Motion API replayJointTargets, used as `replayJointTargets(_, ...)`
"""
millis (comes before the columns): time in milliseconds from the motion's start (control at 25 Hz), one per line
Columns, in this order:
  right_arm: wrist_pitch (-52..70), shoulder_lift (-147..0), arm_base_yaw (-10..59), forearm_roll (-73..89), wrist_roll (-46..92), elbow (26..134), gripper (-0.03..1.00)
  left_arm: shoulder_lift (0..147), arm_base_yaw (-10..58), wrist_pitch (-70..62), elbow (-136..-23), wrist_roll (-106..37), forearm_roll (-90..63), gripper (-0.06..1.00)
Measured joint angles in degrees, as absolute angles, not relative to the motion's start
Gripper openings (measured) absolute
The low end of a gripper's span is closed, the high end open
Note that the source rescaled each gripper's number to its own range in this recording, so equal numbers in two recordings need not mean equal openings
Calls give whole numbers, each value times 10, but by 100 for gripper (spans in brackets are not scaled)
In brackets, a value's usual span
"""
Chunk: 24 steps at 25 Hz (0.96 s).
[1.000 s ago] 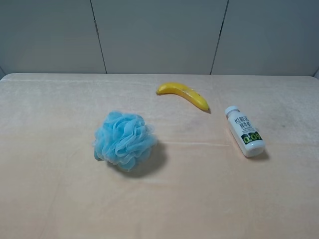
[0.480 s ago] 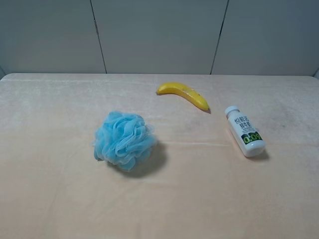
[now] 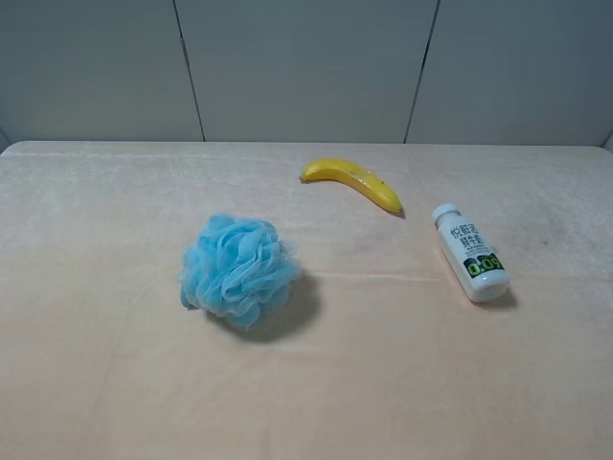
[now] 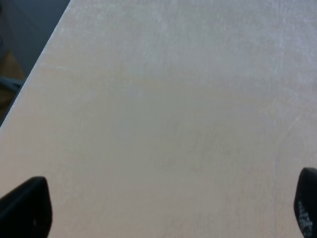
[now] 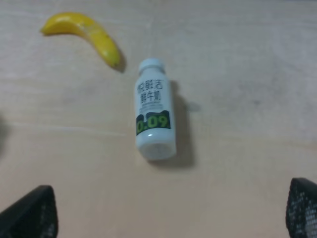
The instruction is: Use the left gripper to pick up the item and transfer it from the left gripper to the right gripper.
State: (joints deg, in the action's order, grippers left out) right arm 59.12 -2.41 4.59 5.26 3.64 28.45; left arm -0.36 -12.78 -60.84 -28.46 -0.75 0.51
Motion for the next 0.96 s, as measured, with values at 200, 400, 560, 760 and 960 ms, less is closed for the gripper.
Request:
replayJointTargets(200, 589, 2, -5, 53, 36, 284, 100, -4, -128, -608, -285, -7, 5, 95)
replayJointTargets(400, 588, 2, -11, 54, 36, 284, 100, -4, -128, -608, -285, -7, 5, 95)
replayJointTargets(560, 587, 2, -11, 54, 36, 284, 100, -4, -128, -608, -285, -7, 5, 95)
replayJointTargets(760, 587, 2, -11, 54, 36, 284, 100, -4, -128, -608, -285, -7, 5, 95)
replayJointTargets(960, 587, 2, -11, 54, 36, 284, 100, -4, -128, -608, -285, -7, 5, 95)
